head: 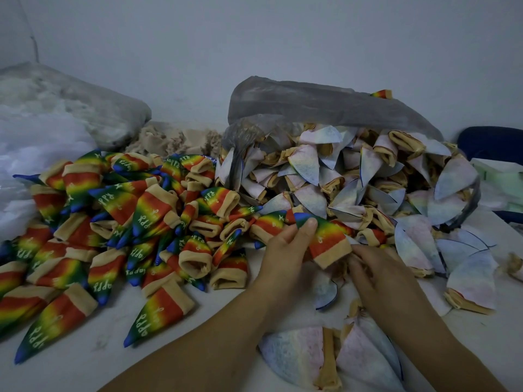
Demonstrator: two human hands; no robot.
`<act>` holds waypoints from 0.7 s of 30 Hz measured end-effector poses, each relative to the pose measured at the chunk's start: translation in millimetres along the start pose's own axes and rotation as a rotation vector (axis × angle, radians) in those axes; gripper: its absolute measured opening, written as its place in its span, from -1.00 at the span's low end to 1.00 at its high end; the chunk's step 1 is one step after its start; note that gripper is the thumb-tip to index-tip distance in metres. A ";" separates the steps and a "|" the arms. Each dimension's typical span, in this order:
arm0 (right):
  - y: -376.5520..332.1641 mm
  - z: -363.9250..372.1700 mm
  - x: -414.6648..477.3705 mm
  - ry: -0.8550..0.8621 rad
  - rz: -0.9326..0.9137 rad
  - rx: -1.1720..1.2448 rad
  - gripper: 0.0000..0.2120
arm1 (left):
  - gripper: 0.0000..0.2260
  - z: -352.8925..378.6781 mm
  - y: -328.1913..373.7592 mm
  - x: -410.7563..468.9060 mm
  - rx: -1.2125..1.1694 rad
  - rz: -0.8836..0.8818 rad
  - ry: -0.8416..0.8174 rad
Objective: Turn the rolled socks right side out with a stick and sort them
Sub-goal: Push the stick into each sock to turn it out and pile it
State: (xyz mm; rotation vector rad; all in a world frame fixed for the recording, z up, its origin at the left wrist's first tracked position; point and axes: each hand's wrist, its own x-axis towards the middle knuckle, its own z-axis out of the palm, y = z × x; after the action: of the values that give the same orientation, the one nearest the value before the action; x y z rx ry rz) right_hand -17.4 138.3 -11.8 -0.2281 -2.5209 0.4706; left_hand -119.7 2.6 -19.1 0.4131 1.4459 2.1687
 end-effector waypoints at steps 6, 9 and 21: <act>9.4 -8.8 0.5 -0.038 -0.046 -0.029 -0.77 | -0.77 0.8 8.3 0.9 0.035 0.101 0.103; 15.5 -18.5 2.3 -0.025 -0.093 -0.015 -0.73 | -0.77 -1.3 10.0 2.7 0.071 0.108 0.136; 13.1 -33.4 4.6 0.122 -0.362 -0.234 -0.62 | -0.60 -1.2 12.4 -2.7 0.272 0.085 0.117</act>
State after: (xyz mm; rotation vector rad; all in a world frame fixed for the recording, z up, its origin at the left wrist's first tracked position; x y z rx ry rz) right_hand -1.9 161.0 11.6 0.1102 -2.4215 0.0175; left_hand -121.0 -3.7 -8.2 0.4561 1.8282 2.0967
